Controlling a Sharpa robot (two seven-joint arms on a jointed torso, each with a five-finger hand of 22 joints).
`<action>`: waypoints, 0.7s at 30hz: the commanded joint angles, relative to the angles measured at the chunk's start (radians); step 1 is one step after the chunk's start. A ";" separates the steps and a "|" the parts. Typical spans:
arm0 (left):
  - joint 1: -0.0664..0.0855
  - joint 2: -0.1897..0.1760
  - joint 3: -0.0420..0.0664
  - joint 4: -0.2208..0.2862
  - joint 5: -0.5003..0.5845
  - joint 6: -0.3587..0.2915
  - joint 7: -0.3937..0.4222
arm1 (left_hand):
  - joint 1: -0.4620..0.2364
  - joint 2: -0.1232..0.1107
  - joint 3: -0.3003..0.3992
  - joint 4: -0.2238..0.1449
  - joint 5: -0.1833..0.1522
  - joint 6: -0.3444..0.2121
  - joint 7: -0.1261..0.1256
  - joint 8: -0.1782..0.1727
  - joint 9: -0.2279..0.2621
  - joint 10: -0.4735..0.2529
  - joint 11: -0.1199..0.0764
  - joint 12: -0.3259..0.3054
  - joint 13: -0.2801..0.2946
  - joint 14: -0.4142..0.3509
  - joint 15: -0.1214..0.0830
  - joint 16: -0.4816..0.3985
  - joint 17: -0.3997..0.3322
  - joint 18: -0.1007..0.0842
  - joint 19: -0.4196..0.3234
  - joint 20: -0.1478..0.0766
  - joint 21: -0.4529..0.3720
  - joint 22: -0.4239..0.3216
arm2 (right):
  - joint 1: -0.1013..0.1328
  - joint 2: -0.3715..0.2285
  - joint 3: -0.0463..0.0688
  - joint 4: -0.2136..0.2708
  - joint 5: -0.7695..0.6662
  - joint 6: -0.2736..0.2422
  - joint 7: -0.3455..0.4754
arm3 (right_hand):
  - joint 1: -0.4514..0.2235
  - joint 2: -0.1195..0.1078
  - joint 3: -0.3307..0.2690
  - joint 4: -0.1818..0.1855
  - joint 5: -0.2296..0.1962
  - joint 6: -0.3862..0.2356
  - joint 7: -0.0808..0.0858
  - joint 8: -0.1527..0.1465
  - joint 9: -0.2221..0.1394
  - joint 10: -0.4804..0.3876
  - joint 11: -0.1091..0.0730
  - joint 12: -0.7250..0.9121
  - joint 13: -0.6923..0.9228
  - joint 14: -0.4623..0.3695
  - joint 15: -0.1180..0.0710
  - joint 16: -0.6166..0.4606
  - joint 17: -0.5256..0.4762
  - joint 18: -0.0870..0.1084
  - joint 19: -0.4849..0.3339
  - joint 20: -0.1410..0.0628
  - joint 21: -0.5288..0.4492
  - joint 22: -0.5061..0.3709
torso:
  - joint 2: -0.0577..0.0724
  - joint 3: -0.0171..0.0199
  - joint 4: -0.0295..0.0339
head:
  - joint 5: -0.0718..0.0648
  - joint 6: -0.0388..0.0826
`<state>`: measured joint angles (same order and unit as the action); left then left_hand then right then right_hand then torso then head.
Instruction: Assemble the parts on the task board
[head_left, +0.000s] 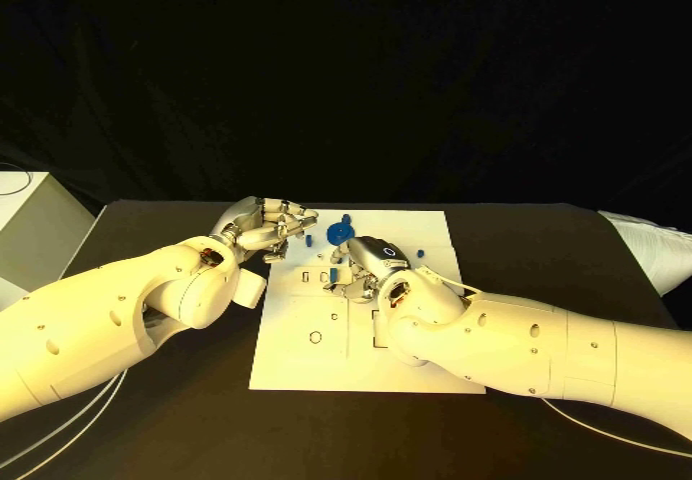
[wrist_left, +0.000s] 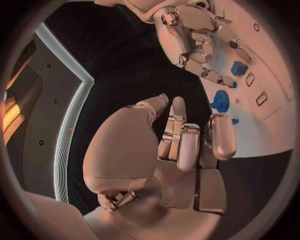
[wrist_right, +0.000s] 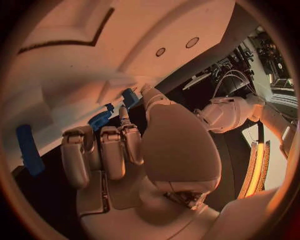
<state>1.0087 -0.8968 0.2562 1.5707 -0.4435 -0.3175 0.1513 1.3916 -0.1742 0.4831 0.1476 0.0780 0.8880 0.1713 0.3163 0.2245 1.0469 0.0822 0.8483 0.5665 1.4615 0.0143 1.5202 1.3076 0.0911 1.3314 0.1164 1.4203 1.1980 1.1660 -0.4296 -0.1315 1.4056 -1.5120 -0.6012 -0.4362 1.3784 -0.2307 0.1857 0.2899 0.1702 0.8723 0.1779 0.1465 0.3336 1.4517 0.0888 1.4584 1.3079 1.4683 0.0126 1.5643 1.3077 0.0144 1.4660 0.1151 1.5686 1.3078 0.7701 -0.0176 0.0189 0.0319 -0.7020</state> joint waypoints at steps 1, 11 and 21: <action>0.000 0.004 0.000 -0.003 -0.031 0.012 -0.006 | -0.012 -0.005 0.004 0.001 0.000 -0.010 -0.001 0.007 0.002 -0.008 0.001 0.030 0.016 0.065 0.004 0.010 0.168 -0.014 0.009 0.001 0.007 0.007 | -0.002 -0.010 0.000 0.015 0.004 -0.050 0.038 | 0.008 0.001 -0.007 0.000 -0.004 -0.004 0.001 -0.004 -0.001 -0.003 0.006 -0.006 0.147 0.102 0.006 0.006 0.263 -0.014 0.105 0.005 0.002 0.263 | -0.002 0.0008 -0.0013 | 0.002 0.001; 0.001 0.021 0.001 -0.042 -0.192 0.050 -0.179 | -0.104 -0.008 -0.072 0.071 0.005 -0.011 -0.020 0.122 0.070 0.206 -0.011 0.412 0.446 0.109 -0.007 0.051 0.263 -0.035 0.079 -0.008 0.057 0.113 | 0.035 -0.121 0.006 0.086 0.192 -0.095 0.316 | 0.048 0.030 0.007 -0.005 0.086 0.041 -0.011 0.029 0.000 0.019 -0.005 0.019 0.168 0.102 -0.002 0.006 0.263 -0.014 0.105 -0.001 0.002 0.263 | -0.021 0.0030 -0.0092 | 0.010 0.016; 0.028 0.055 0.001 -0.096 -0.357 0.259 -0.481 | -0.143 0.005 -0.098 0.135 0.005 -0.037 -0.036 0.215 0.139 0.248 -0.026 0.465 0.523 0.109 -0.021 0.051 0.263 -0.043 0.106 -0.022 0.073 0.153 | 0.119 -0.257 0.017 0.099 0.501 -0.052 0.419 | 0.047 0.031 0.038 -0.003 0.150 0.066 -0.022 0.064 0.013 0.030 -0.015 0.030 0.178 0.102 -0.011 0.006 0.263 -0.014 0.105 -0.010 0.002 0.263 | -0.053 0.0148 -0.0163 | 0.029 0.009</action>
<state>1.0290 -0.8480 0.2560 1.4809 -0.7036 -0.1947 -0.1669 1.2525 -0.1680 0.3861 0.2781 0.0818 0.8573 0.1340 0.5290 0.3620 1.2924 0.0552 1.3126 1.0913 1.4667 0.0017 1.5676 1.3075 0.0601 1.4314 0.0949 1.4880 1.3083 1.2791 -0.6822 -0.1156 1.5072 -1.1639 -0.6705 -0.0910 1.4203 -0.2015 0.2201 0.2869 0.3156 0.9326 0.1573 0.2077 0.3454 1.4662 0.0781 1.4854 1.3076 1.4647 0.0087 1.5643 1.3076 0.0143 1.4659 0.1150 1.5686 1.3079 0.7307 -0.0079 0.0061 0.0547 -0.6890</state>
